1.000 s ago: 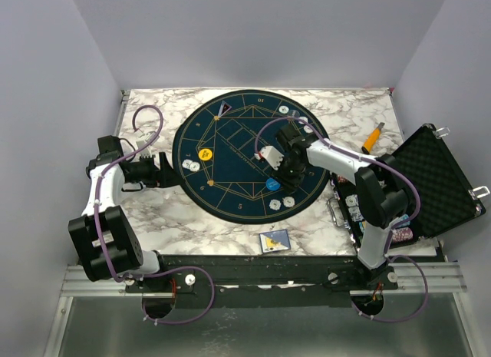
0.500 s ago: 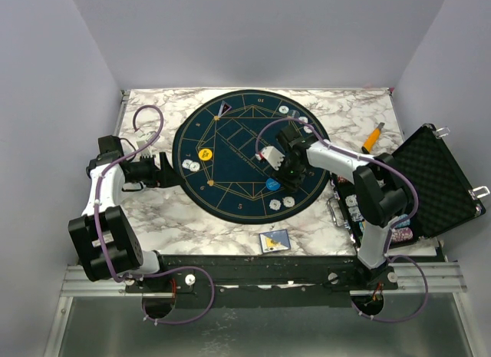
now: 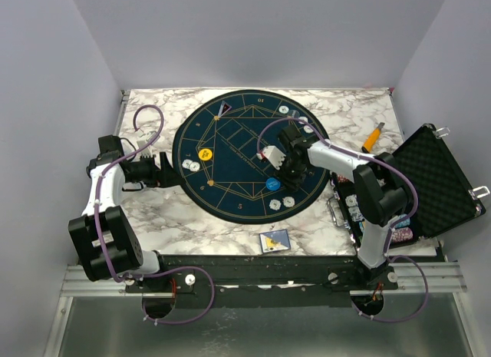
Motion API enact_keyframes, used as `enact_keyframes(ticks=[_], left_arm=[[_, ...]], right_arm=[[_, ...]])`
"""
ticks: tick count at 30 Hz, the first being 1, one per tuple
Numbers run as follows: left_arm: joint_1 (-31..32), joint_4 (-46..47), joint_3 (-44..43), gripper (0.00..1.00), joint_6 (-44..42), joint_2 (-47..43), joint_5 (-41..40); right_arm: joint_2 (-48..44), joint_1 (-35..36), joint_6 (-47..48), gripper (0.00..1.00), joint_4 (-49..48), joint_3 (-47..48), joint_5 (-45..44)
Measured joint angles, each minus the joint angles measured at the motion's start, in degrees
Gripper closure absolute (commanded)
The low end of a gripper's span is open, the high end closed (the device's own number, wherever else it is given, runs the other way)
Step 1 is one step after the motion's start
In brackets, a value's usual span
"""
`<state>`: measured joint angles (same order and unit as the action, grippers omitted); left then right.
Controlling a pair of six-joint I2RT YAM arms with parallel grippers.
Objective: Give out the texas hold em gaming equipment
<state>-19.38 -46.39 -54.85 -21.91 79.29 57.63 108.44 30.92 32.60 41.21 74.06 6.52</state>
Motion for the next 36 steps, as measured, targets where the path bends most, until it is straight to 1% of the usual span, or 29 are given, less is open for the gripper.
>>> enact_keyframes(ticks=[1,2,4,7,9,14,22,31,33,36], left_arm=[[0.0,0.0,0.0,0.25,0.0,0.0,0.0],[0.0,0.0,0.0,0.25,0.0,0.0,0.0],[0.0,0.0,0.0,0.25,0.0,0.0,0.0],[0.0,0.0,0.0,0.25,0.0,0.0,0.0],[0.0,0.0,0.0,0.25,0.0,0.0,0.0],[0.0,0.0,0.0,0.25,0.0,0.0,0.0],[0.0,0.0,0.0,0.25,0.0,0.0,0.0],[0.4,0.0,-0.1,0.26,0.0,0.1,0.0],[0.7,0.0,-0.2,0.28,0.0,0.5,0.3],[1.6,0.0,-1.1,0.31,0.3,2.7,3.6]], right_arm=[[0.0,0.0,0.0,0.51,0.0,0.0,0.0],[0.0,0.0,0.0,0.48,0.0,0.0,0.0],[0.0,-0.1,0.3,0.49,0.0,0.0,0.0],[-0.1,-0.2,0.5,0.58,0.1,0.0,0.0],[-0.1,-0.2,0.6,0.62,0.3,0.0,0.0],[-0.2,-0.2,1.0,0.65,0.4,0.0,0.0],[-1.6,-0.3,1.2,0.62,1.8,0.0,0.0],[-4.4,-0.3,1.5,0.72,3.7,0.4,1.0],[-5.1,-0.3,1.5,0.74,4.3,1.4,2.5],[-6.4,-0.3,1.4,0.77,4.7,3.8,5.5]])
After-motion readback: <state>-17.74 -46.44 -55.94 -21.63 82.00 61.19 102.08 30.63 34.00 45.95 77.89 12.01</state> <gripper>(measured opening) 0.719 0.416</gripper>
